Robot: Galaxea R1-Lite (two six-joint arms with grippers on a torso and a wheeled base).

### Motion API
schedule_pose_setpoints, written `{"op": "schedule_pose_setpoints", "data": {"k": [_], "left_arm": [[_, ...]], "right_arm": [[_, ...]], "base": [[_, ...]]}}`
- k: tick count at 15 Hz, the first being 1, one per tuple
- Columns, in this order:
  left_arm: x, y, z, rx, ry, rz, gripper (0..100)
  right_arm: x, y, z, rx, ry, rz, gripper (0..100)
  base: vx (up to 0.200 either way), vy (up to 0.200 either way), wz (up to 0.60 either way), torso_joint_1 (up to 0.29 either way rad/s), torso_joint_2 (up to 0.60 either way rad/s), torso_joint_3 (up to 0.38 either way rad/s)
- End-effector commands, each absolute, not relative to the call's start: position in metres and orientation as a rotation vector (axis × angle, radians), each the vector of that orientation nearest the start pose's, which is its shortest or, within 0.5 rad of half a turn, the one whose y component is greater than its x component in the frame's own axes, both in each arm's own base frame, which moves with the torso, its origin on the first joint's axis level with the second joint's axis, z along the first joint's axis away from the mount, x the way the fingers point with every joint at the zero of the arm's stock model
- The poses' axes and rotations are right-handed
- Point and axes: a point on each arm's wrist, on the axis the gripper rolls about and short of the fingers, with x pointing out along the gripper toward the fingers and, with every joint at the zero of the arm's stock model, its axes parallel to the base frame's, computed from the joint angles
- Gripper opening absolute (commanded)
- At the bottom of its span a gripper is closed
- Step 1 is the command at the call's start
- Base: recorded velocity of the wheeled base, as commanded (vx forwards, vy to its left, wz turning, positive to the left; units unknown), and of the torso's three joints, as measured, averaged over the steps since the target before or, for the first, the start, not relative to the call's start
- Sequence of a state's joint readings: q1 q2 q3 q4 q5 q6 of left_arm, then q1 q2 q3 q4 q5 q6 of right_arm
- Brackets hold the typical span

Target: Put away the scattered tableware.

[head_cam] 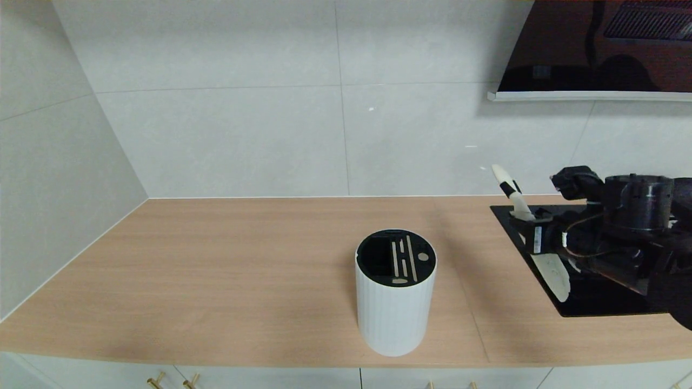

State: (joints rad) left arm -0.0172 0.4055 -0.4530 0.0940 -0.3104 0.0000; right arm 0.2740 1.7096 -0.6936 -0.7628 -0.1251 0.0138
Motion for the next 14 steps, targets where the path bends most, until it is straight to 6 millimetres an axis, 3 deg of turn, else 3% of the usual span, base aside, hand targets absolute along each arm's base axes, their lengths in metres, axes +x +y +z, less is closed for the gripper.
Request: {"op": "schedule_pose_setpoints", "data": {"k": [1,3,6,8,14], "left_arm": [[0.07,-0.013,0.252,-0.063,0.175,-0.428,100],[0.109,-0.032,0.262,-0.118,0.165,-0.565,100],[0.15,-0.066,0.256,-0.212,0.196,-0.707,100],[0.163,-0.085,0.252,-0.301,0.223,-0.771,100],[0.19,-0.129,0.252,-0.651,0.229,-0.912,100]], "right_arm": [[0.277,0.098,0.206,-0.013,0.112,0.22,0],[0.272,0.118,0.229,-0.009,0.074,0.269,0],[0.255,0.147,0.253,-0.002,0.046,0.369,0],[0.234,0.163,0.256,0.026,0.043,0.418,0],[0.198,0.204,0.251,0.04,0.064,0.552,0]], "base": [[0.0,0.0,0.0,0.0,0.0,0.0],[0.0,0.0,0.0,0.0,0.0,0.0],[0.0,0.0,0.0,0.0,0.0,0.0],[0.0,0.0,0.0,0.0,0.0,0.0],[0.0,0.0,0.0,0.0,0.0,0.0]]}}
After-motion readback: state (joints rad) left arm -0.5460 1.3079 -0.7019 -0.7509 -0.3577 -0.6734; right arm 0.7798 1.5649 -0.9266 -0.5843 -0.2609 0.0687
